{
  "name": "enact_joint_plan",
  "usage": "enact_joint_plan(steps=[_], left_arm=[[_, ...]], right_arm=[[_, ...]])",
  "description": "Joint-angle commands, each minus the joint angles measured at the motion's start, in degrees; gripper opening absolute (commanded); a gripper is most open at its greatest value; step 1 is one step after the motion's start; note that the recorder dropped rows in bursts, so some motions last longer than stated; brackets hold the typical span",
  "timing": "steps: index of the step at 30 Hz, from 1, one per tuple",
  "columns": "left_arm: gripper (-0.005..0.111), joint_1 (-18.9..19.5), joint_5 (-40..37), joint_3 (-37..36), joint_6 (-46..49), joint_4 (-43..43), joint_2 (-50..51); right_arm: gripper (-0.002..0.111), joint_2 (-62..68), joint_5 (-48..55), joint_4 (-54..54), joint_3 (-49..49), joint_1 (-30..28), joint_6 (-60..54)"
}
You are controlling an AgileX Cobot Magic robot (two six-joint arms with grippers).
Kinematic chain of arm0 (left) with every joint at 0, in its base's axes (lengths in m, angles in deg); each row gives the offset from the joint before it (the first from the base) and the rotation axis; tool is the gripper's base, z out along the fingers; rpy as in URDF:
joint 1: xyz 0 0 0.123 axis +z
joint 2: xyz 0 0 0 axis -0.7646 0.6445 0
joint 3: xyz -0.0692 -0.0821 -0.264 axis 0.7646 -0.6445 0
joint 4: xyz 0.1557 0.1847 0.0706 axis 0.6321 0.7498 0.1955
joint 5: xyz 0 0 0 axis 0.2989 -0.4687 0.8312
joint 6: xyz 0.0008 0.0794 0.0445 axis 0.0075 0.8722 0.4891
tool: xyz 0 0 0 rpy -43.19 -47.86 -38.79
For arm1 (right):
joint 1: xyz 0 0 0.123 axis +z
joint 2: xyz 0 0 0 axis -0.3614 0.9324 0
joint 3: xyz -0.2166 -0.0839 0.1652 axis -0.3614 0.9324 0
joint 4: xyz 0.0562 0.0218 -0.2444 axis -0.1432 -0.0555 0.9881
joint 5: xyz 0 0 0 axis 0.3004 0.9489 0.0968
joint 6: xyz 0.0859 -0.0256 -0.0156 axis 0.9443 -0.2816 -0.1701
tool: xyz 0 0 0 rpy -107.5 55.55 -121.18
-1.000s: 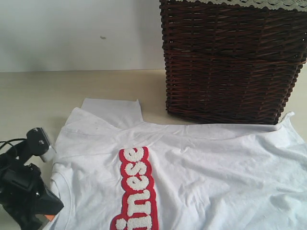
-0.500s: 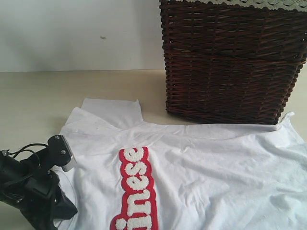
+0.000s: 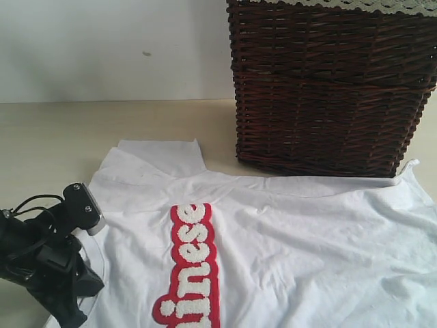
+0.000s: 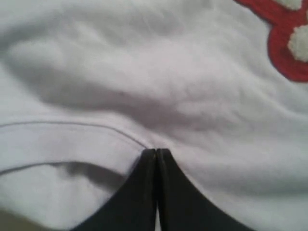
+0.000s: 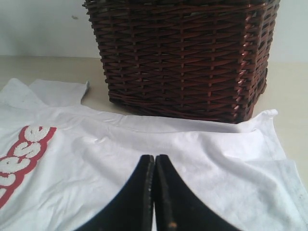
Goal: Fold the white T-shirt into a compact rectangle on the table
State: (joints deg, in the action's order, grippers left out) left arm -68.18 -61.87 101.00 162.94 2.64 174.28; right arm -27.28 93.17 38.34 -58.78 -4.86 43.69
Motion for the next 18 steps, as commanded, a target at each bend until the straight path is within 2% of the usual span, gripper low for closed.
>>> enact_joint_plan(steps=[1, 6, 14, 16, 18], left_arm=[[0.000, 0.3, 4.5, -1.6, -1.5, 3.9, -0.6], [0.000, 0.5, 3.5, -1.6, -5.2, 4.1, -6.4], [0.000, 0.7, -6.0, -1.6, -8.7, 8.3, -18.4], [0.002, 0.7, -6.0, -1.6, -7.0, 8.2, -19.7], [0.011, 0.7, -5.6, -1.6, -0.7, 7.6, -19.9]], right_arm=[[0.000, -0.4, -0.3, -0.3, 0.3, -0.3, -0.3], [0.000, -0.4, -0.3, -0.3, 0.3, -0.3, -0.3], [0.000, -0.4, -0.3, -0.3, 0.3, -0.3, -0.3], [0.000, -0.4, -0.3, -0.3, 0.3, -0.3, -0.3], [0.000, -0.4, -0.3, -0.3, 0.3, -0.3, -0.3]])
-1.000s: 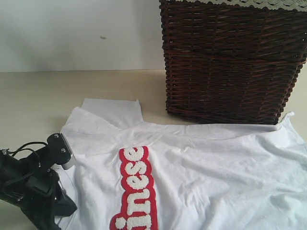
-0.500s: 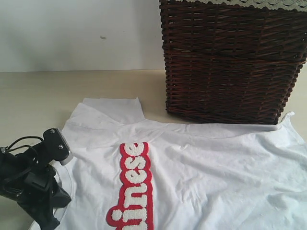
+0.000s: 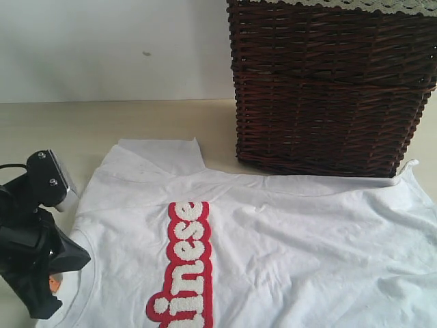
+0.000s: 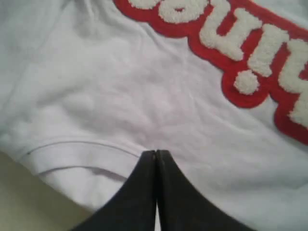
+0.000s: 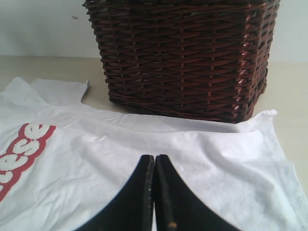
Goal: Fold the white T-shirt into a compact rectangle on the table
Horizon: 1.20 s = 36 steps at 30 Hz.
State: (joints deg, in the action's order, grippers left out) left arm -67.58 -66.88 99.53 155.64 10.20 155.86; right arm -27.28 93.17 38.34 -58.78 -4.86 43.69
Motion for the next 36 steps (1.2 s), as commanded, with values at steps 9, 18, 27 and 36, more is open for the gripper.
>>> enact_joint_plan(steps=[9, 18, 27, 36], left_arm=[[0.103, 0.1, -0.2, -0.1, 31.0, 5.3, 3.1], [0.105, 0.1, -3.0, -0.1, 39.5, 13.2, 3.1], [0.105, 0.1, -9.3, -0.1, 33.6, 14.6, 3.1], [0.105, 0.1, -19.1, 8.2, 10.9, 27.0, 7.4]], right_arm=[[0.000, -0.4, -0.3, -0.3, 0.3, -0.3, -0.3], [0.000, -0.4, -0.3, -0.3, 0.3, -0.3, -0.3], [0.000, -0.4, -0.3, -0.3, 0.3, -0.3, -0.3], [0.000, -0.4, -0.3, -0.3, 0.3, -0.3, -0.3]])
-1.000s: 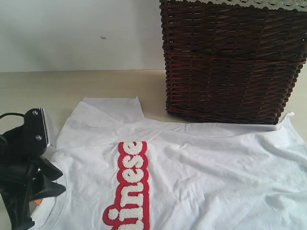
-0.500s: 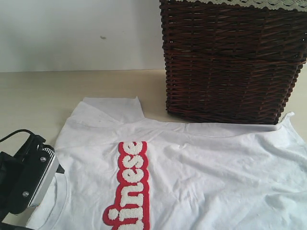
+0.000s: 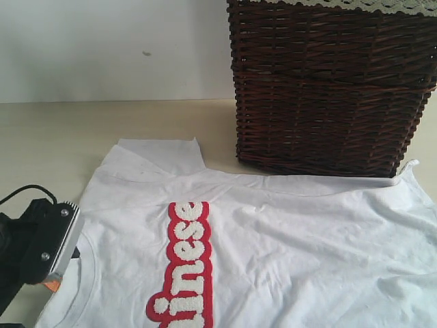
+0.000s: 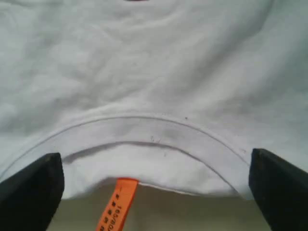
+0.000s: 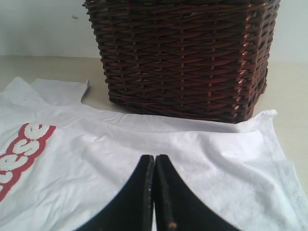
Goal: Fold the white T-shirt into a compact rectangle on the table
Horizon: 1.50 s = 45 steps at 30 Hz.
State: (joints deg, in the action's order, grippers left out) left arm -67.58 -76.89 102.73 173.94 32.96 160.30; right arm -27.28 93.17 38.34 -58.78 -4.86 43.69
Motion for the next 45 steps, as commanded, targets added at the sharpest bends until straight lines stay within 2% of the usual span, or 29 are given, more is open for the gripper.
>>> enact_joint_plan(steps=[1, 9, 13, 18, 22, 27, 32, 45], left_arm=[[0.105, 0.1, -10.1, 6.0, -7.5, 4.0, 3.8], [0.105, 0.1, -10.7, 11.0, -8.3, 6.2, 9.2], [0.105, 0.0, -7.7, 11.0, -8.7, 9.5, 13.4], [0.105, 0.0, -2.9, 11.0, -10.2, 9.4, 15.6], [0.105, 0.0, -5.0, 12.1, -11.0, 9.5, 15.6], [0.105, -0.2, -13.8, 16.8, -12.3, 7.5, 15.6], [0.105, -0.2, -14.0, 19.3, -11.6, 3.8, 17.6], [0.105, -0.3, -15.1, 19.3, -9.8, 4.8, 19.4]], right_arm=[[0.000, -0.4, -0.3, -0.3, 0.3, -0.3, -0.3], [0.000, -0.4, -0.3, -0.3, 0.3, -0.3, -0.3], [0.000, -0.4, -0.3, -0.3, 0.3, -0.3, -0.3], [0.000, -0.4, -0.3, -0.3, 0.3, -0.3, -0.3], [0.000, -0.4, -0.3, -0.3, 0.3, -0.3, -0.3], [0.000, -0.4, -0.3, -0.3, 0.3, -0.3, -0.3], [0.000, -0.4, -0.3, -0.3, 0.3, -0.3, -0.3], [0.000, -0.4, -0.3, -0.3, 0.3, -0.3, -0.3]])
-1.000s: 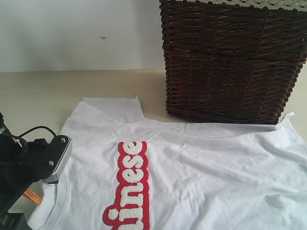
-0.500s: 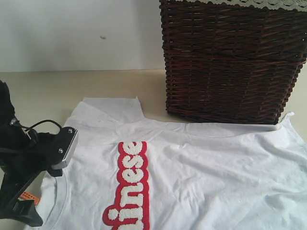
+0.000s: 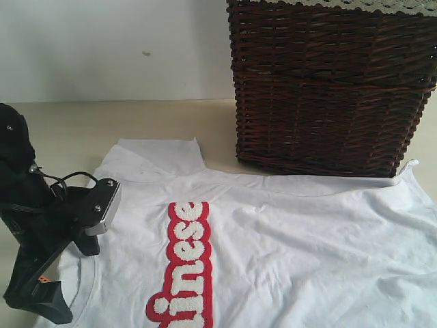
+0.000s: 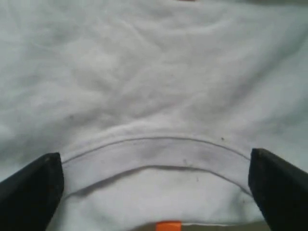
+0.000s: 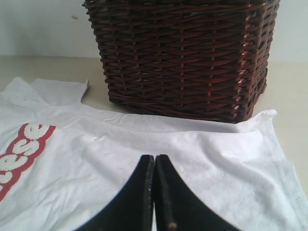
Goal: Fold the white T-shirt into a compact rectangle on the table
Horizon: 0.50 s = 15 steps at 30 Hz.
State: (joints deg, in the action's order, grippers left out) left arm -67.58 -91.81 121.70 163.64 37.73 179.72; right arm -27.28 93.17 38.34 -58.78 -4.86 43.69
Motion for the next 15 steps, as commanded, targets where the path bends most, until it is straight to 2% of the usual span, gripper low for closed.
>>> enact_joint_plan(steps=[1, 8, 12, 15], left_arm=[[0.105, -0.3, -0.2, 0.3, 0.4, 0.2, 0.0], [0.105, -0.3, 3.8, -1.2, 0.9, 6.5, 0.0], [0.105, -0.3, 10.9, -5.5, 0.5, 7.6, 0.0], [0.105, -0.3, 12.0, -8.7, 0.5, 6.9, 0.0]], right_arm=[[0.000, -0.4, -0.3, -0.3, 0.3, -0.3, -0.3], [0.000, -0.4, -0.3, -0.3, 0.3, -0.3, -0.3], [0.000, -0.4, -0.3, -0.3, 0.3, -0.3, -0.3], [0.000, -0.4, -0.3, -0.3, 0.3, -0.3, -0.3]])
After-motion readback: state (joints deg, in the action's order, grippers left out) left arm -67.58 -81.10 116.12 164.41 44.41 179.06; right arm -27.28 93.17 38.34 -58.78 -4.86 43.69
